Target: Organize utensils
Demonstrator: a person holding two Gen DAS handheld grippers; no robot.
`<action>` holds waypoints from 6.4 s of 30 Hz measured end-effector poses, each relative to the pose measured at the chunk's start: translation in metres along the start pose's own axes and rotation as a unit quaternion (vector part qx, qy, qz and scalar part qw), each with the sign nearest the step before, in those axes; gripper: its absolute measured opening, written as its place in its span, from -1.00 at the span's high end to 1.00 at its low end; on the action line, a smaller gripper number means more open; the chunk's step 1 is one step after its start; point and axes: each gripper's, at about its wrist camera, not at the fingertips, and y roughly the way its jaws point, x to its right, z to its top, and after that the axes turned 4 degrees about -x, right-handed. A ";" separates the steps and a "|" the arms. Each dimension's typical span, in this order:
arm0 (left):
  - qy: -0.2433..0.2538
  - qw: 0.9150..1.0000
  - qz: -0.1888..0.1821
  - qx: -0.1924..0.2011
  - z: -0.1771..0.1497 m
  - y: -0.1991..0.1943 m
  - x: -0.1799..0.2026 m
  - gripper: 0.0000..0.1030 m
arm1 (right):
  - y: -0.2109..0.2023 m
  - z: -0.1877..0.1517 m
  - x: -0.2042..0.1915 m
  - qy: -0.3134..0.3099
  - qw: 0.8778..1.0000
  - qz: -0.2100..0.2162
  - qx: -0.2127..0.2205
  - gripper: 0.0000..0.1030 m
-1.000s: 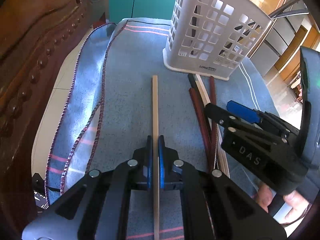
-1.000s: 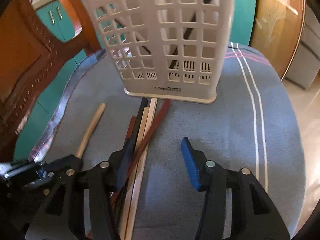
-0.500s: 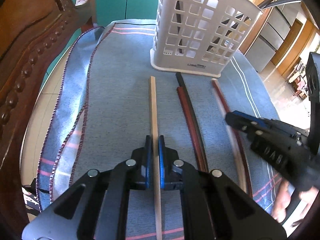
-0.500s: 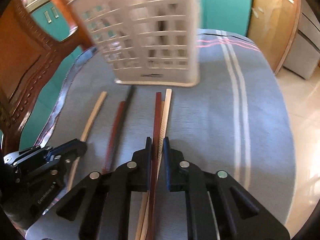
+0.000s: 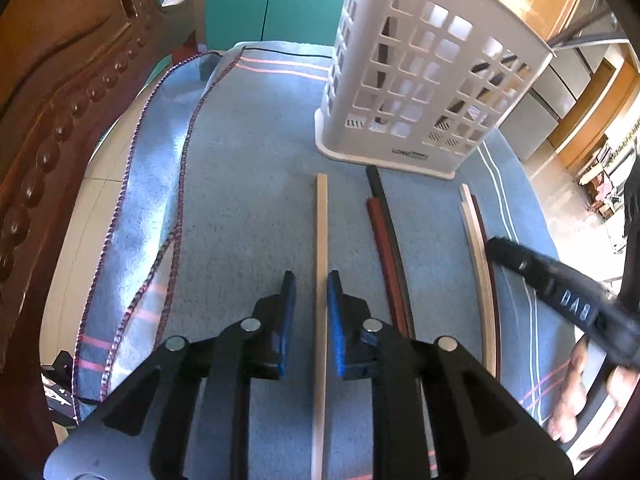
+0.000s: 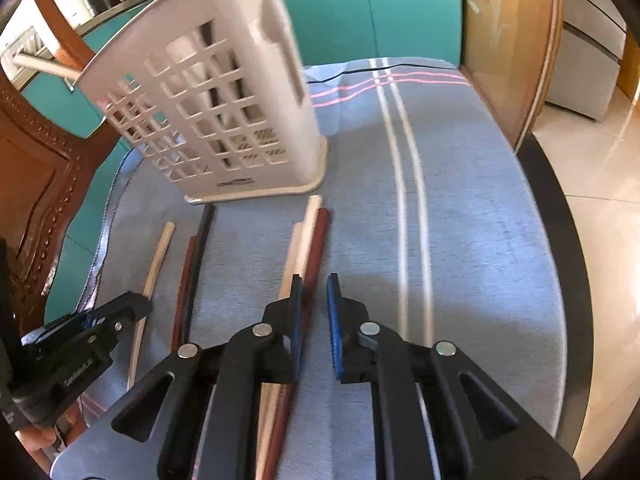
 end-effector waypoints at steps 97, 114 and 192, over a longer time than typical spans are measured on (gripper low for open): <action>0.019 0.934 0.028 0.357 0.089 -0.225 0.052 0.19 | -0.224 0.050 -0.011 -0.001 0.920 0.018 0.392 0.18; 0.043 0.995 0.018 0.086 0.024 -0.038 0.021 0.55 | -0.014 0.022 0.005 -0.013 1.000 -0.004 -0.010 0.18; 0.048 0.999 0.005 0.013 0.010 0.008 0.018 0.68 | 0.014 -0.010 -0.043 -0.107 0.994 -0.006 0.004 0.74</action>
